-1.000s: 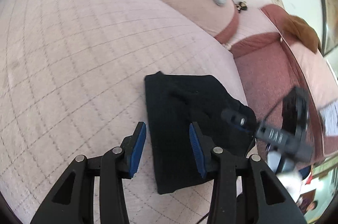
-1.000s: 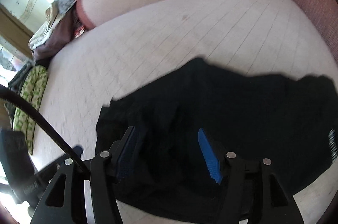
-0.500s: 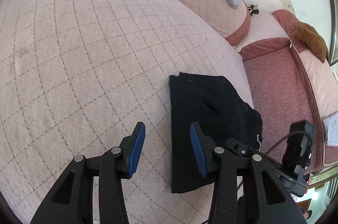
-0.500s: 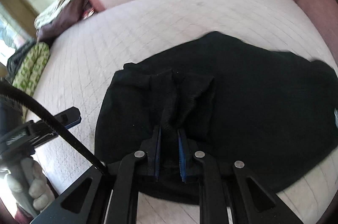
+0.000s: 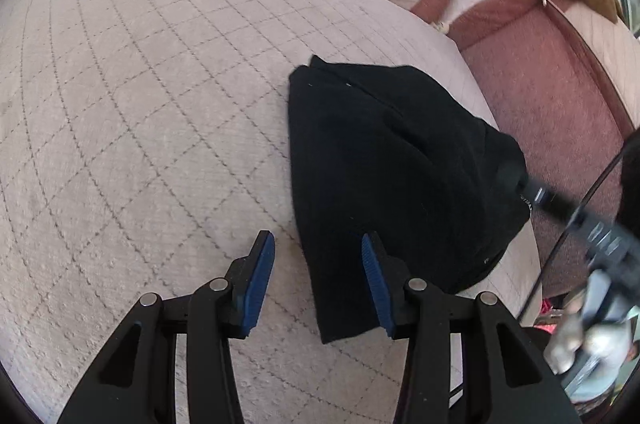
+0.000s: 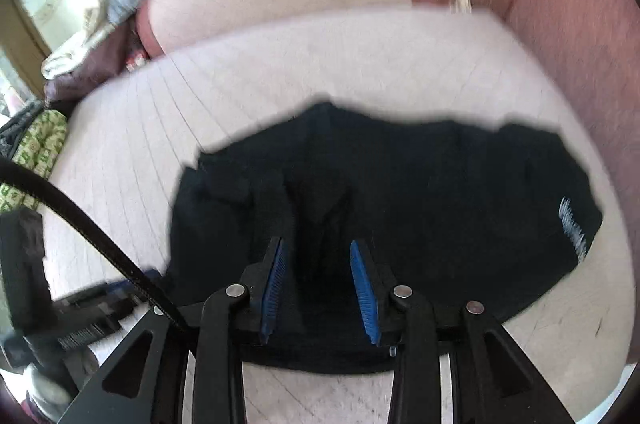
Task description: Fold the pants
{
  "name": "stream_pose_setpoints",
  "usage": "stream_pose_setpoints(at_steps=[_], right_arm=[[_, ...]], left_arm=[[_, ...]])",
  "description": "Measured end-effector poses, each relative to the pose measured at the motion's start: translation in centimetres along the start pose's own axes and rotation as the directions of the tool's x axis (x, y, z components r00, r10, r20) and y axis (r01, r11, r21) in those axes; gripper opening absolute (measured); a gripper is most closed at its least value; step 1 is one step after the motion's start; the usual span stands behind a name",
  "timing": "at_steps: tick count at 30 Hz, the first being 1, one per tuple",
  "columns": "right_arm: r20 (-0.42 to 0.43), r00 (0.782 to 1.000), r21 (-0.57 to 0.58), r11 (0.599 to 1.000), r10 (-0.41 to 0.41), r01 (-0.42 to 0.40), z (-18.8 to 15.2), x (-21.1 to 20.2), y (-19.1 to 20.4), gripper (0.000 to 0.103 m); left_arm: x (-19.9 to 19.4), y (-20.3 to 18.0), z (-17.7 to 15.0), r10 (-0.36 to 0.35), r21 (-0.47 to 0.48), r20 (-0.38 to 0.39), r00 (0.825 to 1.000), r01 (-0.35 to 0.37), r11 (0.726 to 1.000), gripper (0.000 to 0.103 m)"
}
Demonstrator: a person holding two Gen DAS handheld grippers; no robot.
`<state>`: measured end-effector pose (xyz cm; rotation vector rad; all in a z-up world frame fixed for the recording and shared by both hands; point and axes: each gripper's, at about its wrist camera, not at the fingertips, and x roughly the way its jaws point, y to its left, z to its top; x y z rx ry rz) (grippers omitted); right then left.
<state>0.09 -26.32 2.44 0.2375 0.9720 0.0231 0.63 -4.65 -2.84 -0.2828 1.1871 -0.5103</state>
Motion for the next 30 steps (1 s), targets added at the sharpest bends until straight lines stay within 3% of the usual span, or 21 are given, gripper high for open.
stream_pose_setpoints(at_steps=[4,6,7,9,10,12,13,14,15,18,19,20,21,26,28,30], right_arm=[[0.002,0.984,0.059,0.983,0.176,-0.176,2.3,0.6,0.7,0.037],[-0.015,0.952,0.109,0.946,0.307,-0.304,3.2,2.1,1.1,0.037],[-0.044,0.923,0.139,0.917,0.383,-0.374,3.6,3.4,1.3,0.037],[-0.095,0.883,0.191,0.879,0.46,-0.437,3.8,5.7,1.6,0.037],[-0.129,0.876,0.224,0.874,0.466,-0.432,3.7,7.2,1.4,0.037],[-0.14,0.927,0.229,0.923,0.347,-0.31,3.6,8.3,0.3,0.035],[-0.12,0.959,0.225,0.948,0.256,-0.225,3.5,8.5,-0.8,0.022],[-0.102,0.973,0.236,0.955,0.207,-0.178,3.4,8.4,-1.7,0.002],[-0.079,0.985,0.278,0.952,0.156,-0.129,3.2,8.0,-3.0,0.0],[-0.019,0.995,0.32,0.944,0.096,-0.085,3.1,5.9,-3.7,0.006],[0.005,0.999,0.293,0.955,0.045,-0.044,3.2,4.6,-3.3,0.021],[0.027,0.998,0.275,0.96,0.048,-0.054,3.0,3.7,-3.1,0.036],[0.051,0.995,0.258,0.962,0.081,-0.092,2.8,2.6,-2.9,0.04],[0.047,0.976,0.218,0.952,0.211,-0.216,-0.6,-0.2,-2.2,0.041],[-0.015,0.975,0.194,0.957,0.223,-0.215,-2.4,0.3,-3.0,0.041],[-0.07,0.984,0.174,0.973,0.165,-0.151,-3.7,1.6,-3.3,0.041]], left_arm=[[-0.2,0.1,-0.4,-0.006,-0.003,-0.012,1.0,0.005,1.0,0.044],[-1.0,0.5,-0.6,-0.028,-0.026,-0.013,1.0,0.028,0.999,0.043],[-1.3,0.7,-0.7,-0.049,-0.035,-0.007,0.999,0.049,0.998,0.043],[-1.8,0.6,-0.8,-0.084,-0.034,0.006,0.996,0.084,0.996,0.043],[-1.8,0.6,-0.9,-0.086,-0.022,0.003,0.996,0.086,0.996,0.043],[-1.3,0.6,-1.1,-0.077,-0.013,-0.026,0.997,0.077,0.997,0.043],[-0.9,0.6,-1.2,-0.074,-0.015,-0.044,0.996,0.073,0.997,0.043],[-0.5,0.7,-1.4,-0.071,-0.017,-0.068,0.995,0.07,0.997,0.043],[-0.5,0.6,-1.5,-0.062,-0.008,-0.067,0.996,0.062,0.998,0.043],[-0.9,0.4,-1.5,-0.056,0.004,-0.081,0.995,0.057,0.998,0.043],[-0.9,0.4,-1.5,-0.063,-0.004,-0.087,0.994,0.062,0.998,0.043],[-0.9,0.5,-1.5,-0.066,-0.011,-0.09,0.994,0.065,0.998,0.043],[-1.0,0.6,-1.5,-0.063,-0.011,-0.088,0.994,0.062,0.998,0.043],[-2.3,1.0,-1.1,-0.035,-0.004,-0.035,0.999,0.035,0.999,0.043],[-2.7,1.0,-0.8,-0.026,0.004,-0.013,1.0,0.026,1.0,0.043],[-2.8,1.2,-0.8,-0.005,0.011,0.003,1.0,0.005,1.0,0.043]])
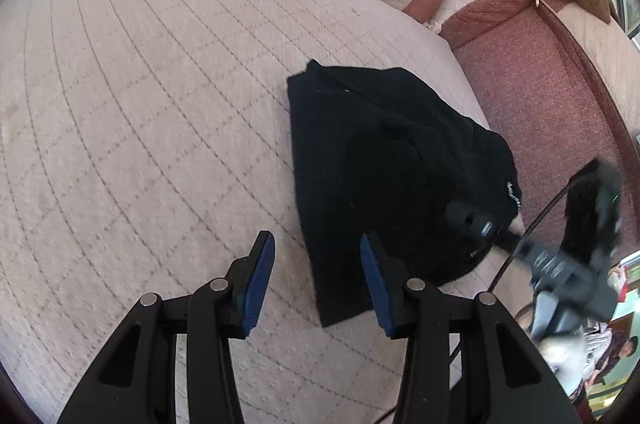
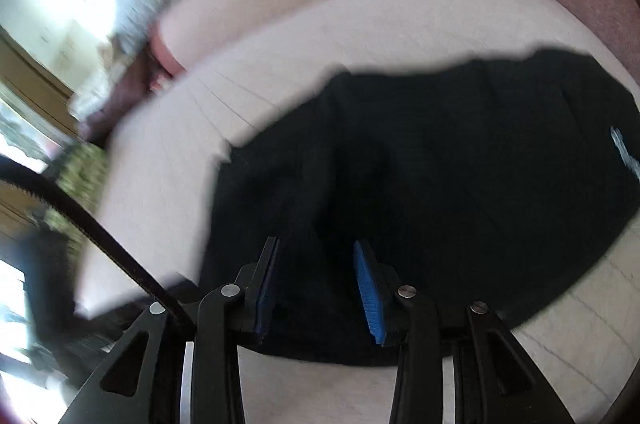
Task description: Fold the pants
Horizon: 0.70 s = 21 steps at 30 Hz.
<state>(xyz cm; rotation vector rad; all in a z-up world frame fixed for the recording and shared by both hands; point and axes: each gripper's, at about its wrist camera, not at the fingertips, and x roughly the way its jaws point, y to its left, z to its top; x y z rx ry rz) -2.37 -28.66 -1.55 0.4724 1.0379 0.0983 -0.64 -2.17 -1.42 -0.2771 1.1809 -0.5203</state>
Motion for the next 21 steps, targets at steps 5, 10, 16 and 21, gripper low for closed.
stream_pose_setpoints(at_steps=[5,10,16,21], right_arm=[[0.021,1.0,0.034,0.999,-0.018,0.018,-1.4,-1.2,-1.5,0.025],[0.053,0.997,0.062,0.997,-0.056,0.053,-3.1,-4.6,-4.3,0.026],[0.158,0.983,0.087,0.993,-0.095,0.082,-4.2,-9.2,-8.4,0.043],[0.204,0.97,0.196,0.976,-0.135,0.095,-2.9,-11.3,-13.0,0.053]], left_arm=[[0.6,-0.6,-0.2,0.096,0.042,0.041,0.995,-0.098,0.994,0.043],[0.6,-2.0,-0.4,0.183,0.112,0.096,0.978,-0.193,0.975,0.043],[-1.1,-6.7,-0.7,0.301,0.26,0.234,0.924,-0.358,0.897,0.047],[-1.3,-11.0,2.2,0.209,0.284,0.209,0.955,-0.263,0.922,0.057]])
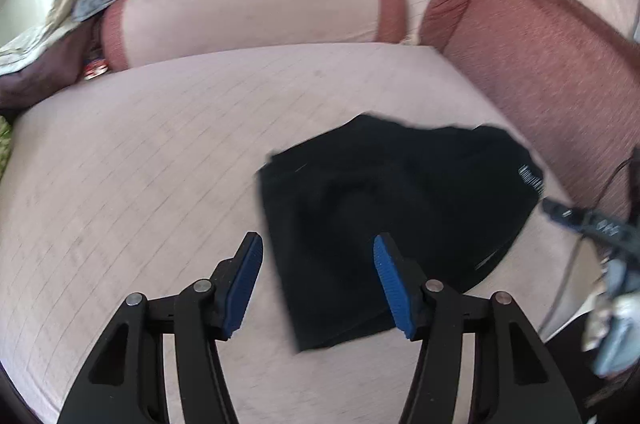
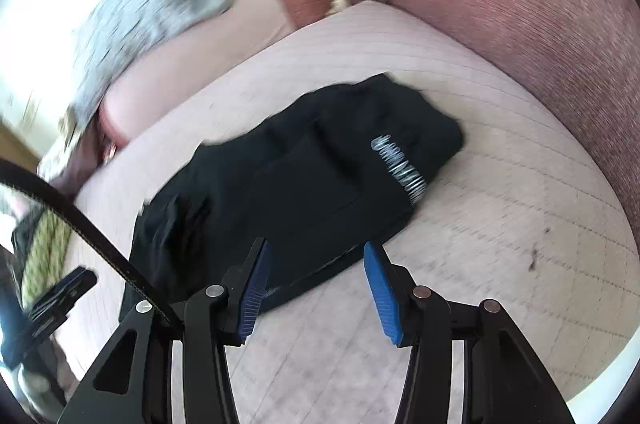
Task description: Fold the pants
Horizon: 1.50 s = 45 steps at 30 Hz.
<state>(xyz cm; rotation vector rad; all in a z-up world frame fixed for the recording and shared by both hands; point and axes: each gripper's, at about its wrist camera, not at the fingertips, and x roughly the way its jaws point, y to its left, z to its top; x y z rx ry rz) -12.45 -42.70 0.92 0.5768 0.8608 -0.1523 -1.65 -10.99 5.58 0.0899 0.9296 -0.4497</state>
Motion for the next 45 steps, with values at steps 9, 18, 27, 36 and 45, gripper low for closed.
stream_pose_setpoints(at_steps=[9,18,27,36,45], right_arm=[[-0.019,1.0,0.16,0.987,0.007,-0.004,0.7,2.5,-3.9,0.053],[-0.009,1.0,0.2,0.98,0.007,-0.005,2.0,4.0,-4.9,0.057],[0.009,1.0,0.163,0.987,0.009,-0.011,2.4,5.4,-3.5,0.072],[0.031,0.999,0.172,0.984,0.043,-0.047,2.5,6.1,-3.2,0.072],[0.023,0.999,0.162,0.986,0.029,-0.032,3.0,6.4,-3.0,0.057]], left_arm=[[6.0,-10.5,8.3,-0.133,0.151,-0.103,0.986,0.147,0.977,0.058],[17.1,-19.9,12.6,-0.277,0.151,-0.285,0.918,0.328,0.933,0.058],[22.4,-24.7,13.4,-0.268,0.213,-0.39,0.881,0.369,0.905,0.058],[24.1,-26.0,12.6,-0.273,0.229,-0.47,0.839,0.415,0.881,0.079],[21.4,-27.8,10.9,-0.114,0.448,-0.355,0.928,0.276,0.85,0.032]])
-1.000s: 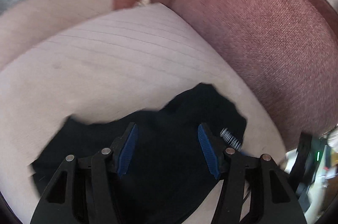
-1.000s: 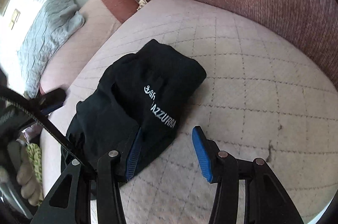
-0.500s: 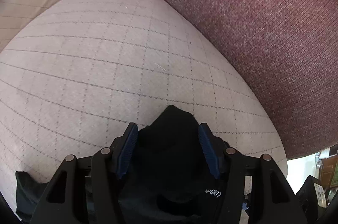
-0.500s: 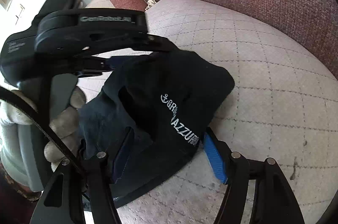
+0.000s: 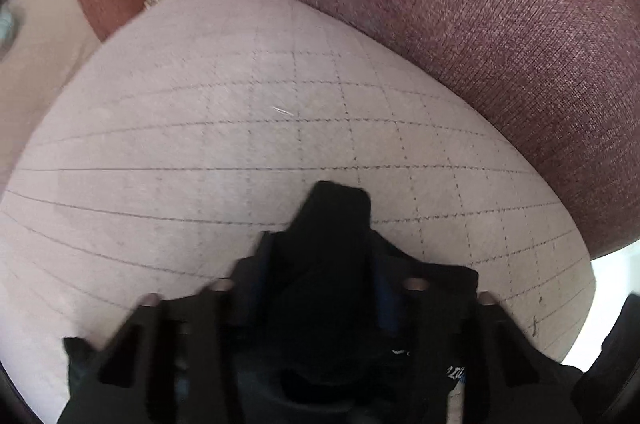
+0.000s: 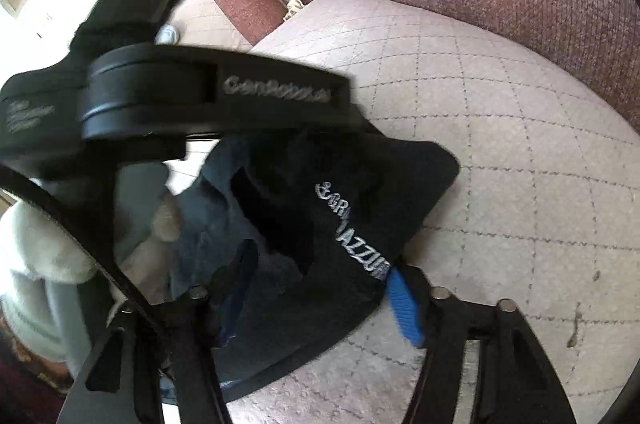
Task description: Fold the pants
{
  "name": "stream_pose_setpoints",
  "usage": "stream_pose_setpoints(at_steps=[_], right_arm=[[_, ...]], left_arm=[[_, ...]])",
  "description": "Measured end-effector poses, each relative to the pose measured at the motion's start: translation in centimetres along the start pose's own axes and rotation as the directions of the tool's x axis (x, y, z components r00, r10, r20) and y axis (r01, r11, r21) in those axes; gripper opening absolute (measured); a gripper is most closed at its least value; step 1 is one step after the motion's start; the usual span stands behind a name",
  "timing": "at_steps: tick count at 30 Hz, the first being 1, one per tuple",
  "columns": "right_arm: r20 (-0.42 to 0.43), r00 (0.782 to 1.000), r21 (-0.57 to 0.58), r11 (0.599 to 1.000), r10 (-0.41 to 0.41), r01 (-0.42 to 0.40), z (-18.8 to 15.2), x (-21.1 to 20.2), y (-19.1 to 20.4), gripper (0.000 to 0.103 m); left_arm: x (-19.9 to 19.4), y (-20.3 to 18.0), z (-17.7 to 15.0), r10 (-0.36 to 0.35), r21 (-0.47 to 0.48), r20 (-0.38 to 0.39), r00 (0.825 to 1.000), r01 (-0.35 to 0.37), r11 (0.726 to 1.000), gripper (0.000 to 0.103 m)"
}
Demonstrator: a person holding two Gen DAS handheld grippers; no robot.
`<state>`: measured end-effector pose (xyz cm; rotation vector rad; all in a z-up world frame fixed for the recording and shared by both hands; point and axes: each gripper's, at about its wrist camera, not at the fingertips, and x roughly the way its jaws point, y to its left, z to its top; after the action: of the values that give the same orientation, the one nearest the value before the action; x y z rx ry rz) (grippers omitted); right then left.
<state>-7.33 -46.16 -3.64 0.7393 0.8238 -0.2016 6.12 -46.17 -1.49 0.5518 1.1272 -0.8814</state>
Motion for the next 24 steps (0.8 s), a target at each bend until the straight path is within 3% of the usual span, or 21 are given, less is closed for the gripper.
stream_pose_setpoints(at_steps=[1,4,8,16,24], right_arm=[[0.0,1.0,0.001,1.0,-0.011,0.011,-0.1,-0.1,-0.1,0.043],[0.006,1.0,0.055,0.998,0.014,-0.014,0.1,-0.5,-1.0,0.028],[0.014,0.999,0.067,0.997,0.029,-0.03,0.1,-1.1,-0.7,0.026],[0.096,0.995,-0.03,0.999,0.017,-0.014,-0.8,-4.0,2.8,0.018],[0.145,0.989,-0.186,0.983,0.034,-0.007,-3.0,-5.4,8.1,0.017]], left_arm=[[-0.6,0.3,-0.3,-0.001,-0.006,0.009,1.0,0.001,1.0,0.027],[-2.5,1.0,-1.1,-0.006,-0.03,0.042,0.999,0.007,1.0,0.021],[-5.0,0.9,-2.2,0.001,-0.037,0.09,0.996,0.002,0.999,0.019],[-9.9,2.9,-4.7,-0.018,-0.108,0.175,0.984,0.038,0.993,0.019],[-14.5,8.1,-9.7,-0.021,-0.209,0.235,0.972,0.072,0.975,0.018]])
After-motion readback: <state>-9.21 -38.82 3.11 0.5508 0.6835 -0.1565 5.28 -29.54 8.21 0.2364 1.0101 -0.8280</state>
